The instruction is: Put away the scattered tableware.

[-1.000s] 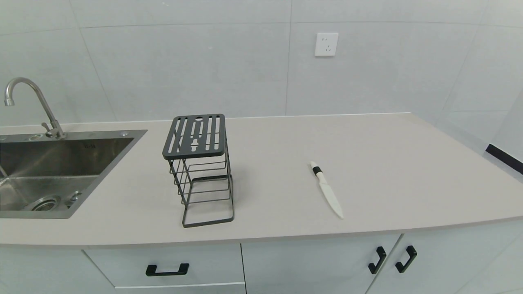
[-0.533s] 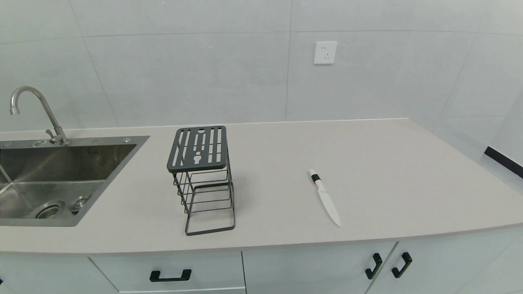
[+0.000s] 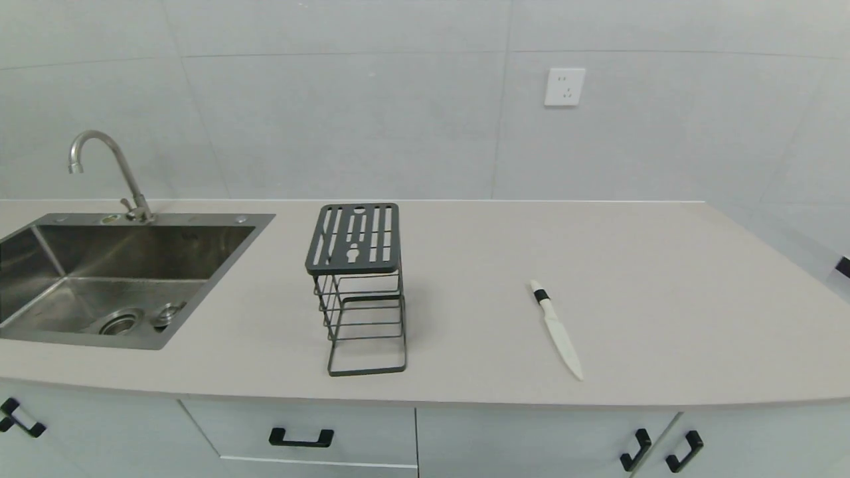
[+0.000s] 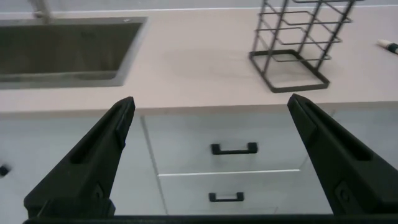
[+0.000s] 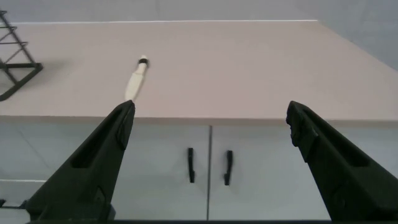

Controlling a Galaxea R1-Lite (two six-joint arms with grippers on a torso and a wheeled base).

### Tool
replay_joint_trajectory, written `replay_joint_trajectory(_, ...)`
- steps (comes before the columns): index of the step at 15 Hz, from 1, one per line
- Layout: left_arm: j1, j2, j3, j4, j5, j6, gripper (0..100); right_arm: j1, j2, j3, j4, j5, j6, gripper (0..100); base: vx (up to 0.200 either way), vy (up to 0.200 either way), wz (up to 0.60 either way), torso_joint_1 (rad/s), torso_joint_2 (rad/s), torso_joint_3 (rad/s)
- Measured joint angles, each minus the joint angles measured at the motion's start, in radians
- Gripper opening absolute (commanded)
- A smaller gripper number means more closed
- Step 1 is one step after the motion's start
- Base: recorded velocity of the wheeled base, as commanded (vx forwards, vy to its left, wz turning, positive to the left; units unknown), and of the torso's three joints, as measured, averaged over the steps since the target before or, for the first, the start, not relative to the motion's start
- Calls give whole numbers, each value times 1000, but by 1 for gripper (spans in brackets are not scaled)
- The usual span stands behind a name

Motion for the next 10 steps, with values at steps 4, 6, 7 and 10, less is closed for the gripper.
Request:
replay_joint_trajectory(4,0,0,0,0,-1,1,100,0,0,0,0,0,0,100,0,0,0,0,0,0)
replay_joint_trajectory(6,0,0,0,0,-3,1,100,0,0,0,0,0,1,100,0,0,0,28,-33,-23)
replay_joint_trajectory(7,0,0,0,0,-3,1,100,0,0,0,0,0,1,100,0,0,0,154,-315,-154)
replay_joint_trajectory(10,0,0,0,0,0,0,100,0,0,0,0,0,1,100,0,0,0,264,-505,-245)
